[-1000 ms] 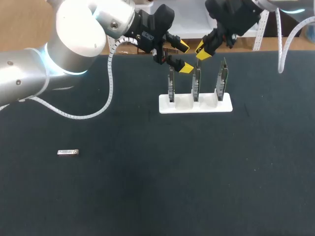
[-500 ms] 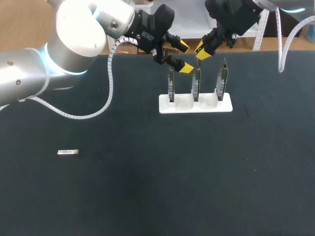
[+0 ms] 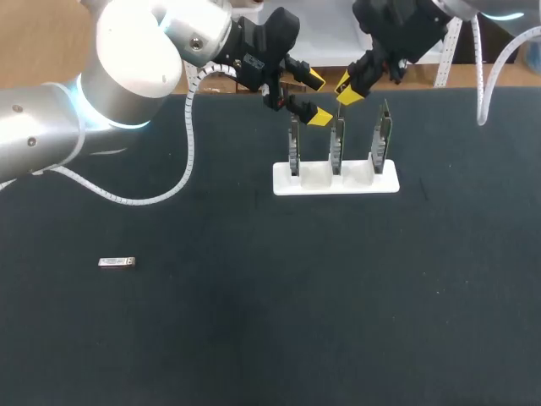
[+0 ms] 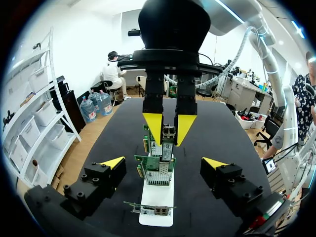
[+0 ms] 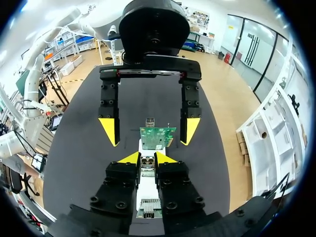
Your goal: Pick up the optical module with the left hand, and insert it into the network port with the right hand.
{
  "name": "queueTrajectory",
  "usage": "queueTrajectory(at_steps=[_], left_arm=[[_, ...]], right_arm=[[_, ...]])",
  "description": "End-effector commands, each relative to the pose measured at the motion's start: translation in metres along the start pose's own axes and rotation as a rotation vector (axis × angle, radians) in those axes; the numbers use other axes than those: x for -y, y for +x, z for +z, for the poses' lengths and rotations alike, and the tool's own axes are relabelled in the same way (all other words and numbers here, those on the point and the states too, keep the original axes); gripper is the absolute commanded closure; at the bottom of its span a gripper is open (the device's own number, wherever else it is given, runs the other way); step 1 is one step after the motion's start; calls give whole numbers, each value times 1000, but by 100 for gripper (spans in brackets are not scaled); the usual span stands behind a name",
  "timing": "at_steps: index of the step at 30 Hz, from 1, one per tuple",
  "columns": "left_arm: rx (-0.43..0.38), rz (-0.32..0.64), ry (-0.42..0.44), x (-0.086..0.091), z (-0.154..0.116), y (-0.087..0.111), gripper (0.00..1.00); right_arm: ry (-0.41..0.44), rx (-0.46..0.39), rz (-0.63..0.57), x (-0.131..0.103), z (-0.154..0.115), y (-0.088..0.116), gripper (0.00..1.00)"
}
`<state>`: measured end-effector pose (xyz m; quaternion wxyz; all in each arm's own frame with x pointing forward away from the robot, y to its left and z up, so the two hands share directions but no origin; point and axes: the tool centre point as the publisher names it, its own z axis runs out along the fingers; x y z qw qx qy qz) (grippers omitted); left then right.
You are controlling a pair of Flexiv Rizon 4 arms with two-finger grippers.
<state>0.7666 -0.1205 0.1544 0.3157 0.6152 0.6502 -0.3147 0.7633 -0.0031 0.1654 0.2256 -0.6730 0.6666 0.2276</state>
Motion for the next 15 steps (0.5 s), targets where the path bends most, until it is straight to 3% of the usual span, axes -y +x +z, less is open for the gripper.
queueTrajectory(at_steps=[1, 15], left_arm=[[1, 2, -2, 0, 0, 0, 0], [1, 2, -2, 0, 0, 0, 0]], right_arm=[[-2, 2, 0, 3, 3, 2, 100], [3, 1, -18, 5, -2, 0, 100]])
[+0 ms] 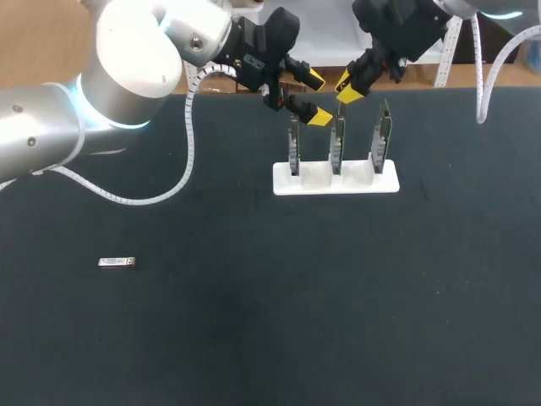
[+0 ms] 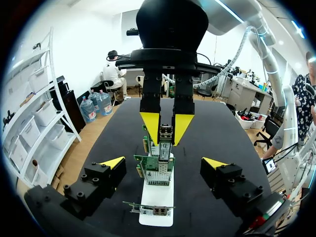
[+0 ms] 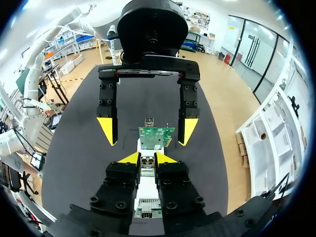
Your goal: Pick up the optical module with the left hand, and insert it into the network port with the right hand.
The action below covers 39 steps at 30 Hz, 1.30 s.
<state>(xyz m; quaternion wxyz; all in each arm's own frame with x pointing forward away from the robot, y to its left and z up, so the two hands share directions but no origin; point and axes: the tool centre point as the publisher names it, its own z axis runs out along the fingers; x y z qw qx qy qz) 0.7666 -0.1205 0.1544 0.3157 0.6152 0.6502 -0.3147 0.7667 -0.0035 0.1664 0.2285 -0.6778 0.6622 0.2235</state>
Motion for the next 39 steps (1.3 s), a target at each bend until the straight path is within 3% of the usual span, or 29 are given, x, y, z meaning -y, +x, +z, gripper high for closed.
queueTrajectory(at_steps=[1, 25, 39], left_arm=[[1, 2, -2, 0, 0, 0, 0], [1, 2, -2, 0, 0, 0, 0], [1, 2, -2, 0, 0, 0, 0]], right_arm=[[-3, 5, -4, 2, -1, 0, 100], [-36, 18, -7, 4, 5, 2, 100], [-11, 15, -17, 2, -3, -3, 100]])
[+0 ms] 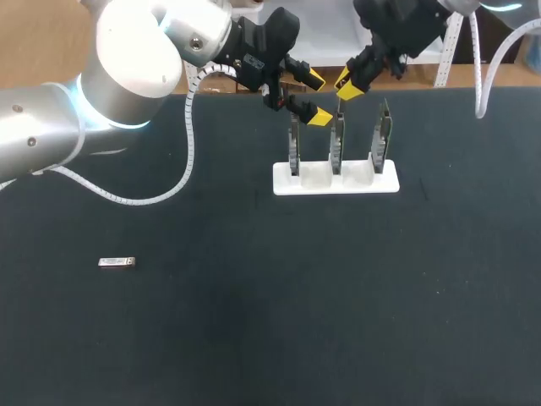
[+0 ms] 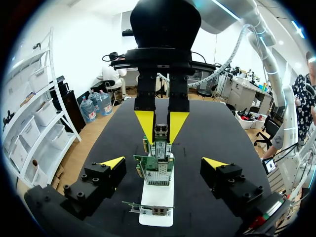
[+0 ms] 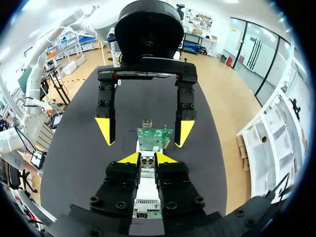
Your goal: Pick up the optical module with the left hand, and insert it into the network port with the right hand.
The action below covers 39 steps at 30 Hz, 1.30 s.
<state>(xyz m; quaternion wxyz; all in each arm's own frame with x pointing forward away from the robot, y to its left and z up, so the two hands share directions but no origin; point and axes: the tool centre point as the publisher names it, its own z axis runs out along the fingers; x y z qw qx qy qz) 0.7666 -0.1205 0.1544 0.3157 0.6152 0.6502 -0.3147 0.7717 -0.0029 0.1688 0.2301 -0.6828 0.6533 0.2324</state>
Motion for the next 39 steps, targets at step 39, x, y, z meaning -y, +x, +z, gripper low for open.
queueTrajectory(at_steps=[39], left_arm=[[1, 2, -2, 0, 0, 0, 0]], right_arm=[[-22, -18, -13, -6, 2, 2, 100]])
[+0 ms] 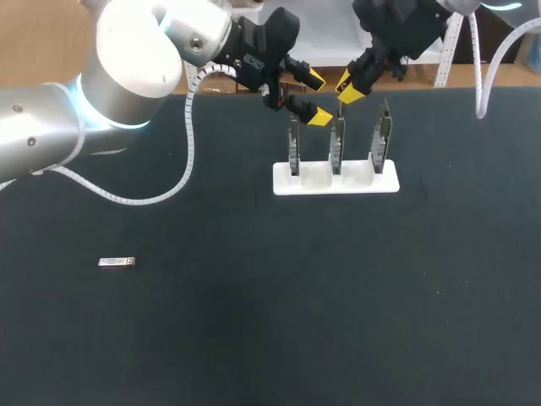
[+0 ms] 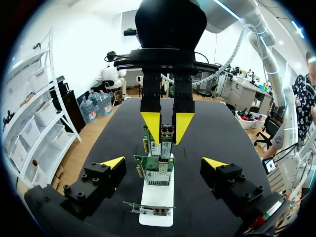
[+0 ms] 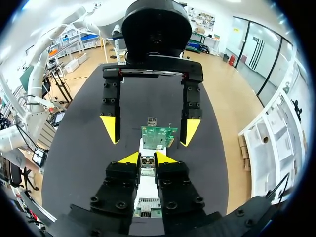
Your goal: Pick up the optical module with the left hand, and insert it into the network port with the right hand.
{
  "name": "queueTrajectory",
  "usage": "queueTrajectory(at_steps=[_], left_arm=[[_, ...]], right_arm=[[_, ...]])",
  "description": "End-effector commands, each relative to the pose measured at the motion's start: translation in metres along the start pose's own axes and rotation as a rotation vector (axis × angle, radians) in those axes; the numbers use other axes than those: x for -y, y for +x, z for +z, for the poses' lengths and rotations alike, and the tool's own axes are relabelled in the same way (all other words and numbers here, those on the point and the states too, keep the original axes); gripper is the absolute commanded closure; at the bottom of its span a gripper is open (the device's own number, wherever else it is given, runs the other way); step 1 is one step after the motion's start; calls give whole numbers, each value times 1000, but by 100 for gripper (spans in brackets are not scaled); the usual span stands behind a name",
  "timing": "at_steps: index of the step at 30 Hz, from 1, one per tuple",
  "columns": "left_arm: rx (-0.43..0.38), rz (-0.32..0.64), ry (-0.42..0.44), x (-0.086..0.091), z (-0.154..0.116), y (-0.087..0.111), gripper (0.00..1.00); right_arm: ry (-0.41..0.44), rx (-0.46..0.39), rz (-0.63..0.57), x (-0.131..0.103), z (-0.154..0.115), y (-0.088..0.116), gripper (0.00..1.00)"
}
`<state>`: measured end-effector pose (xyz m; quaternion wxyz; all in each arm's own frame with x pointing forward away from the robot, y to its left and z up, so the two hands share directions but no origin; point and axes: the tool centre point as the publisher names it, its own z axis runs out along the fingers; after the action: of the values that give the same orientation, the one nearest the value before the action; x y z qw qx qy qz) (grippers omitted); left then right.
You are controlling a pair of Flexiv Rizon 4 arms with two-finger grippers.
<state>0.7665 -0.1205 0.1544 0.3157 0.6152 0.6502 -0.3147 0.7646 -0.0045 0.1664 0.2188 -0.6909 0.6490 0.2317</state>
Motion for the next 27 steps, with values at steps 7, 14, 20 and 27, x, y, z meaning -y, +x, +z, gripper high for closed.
queueTrajectory(at_steps=[7, 14, 20, 27], left_arm=[[1, 2, -2, 0, 0, 0, 0], [1, 2, -2, 0, 0, 0, 0], [1, 2, -2, 0, 0, 0, 0], [1, 2, -2, 0, 0, 0, 0]], right_arm=[[0, -2, -1, 2, 2, -2, 100], [9, -8, 11, 2, 3, -2, 100], [18, -8, 20, 3, 4, -2, 100], [31, -4, 26, 3, 4, -2, 100]])
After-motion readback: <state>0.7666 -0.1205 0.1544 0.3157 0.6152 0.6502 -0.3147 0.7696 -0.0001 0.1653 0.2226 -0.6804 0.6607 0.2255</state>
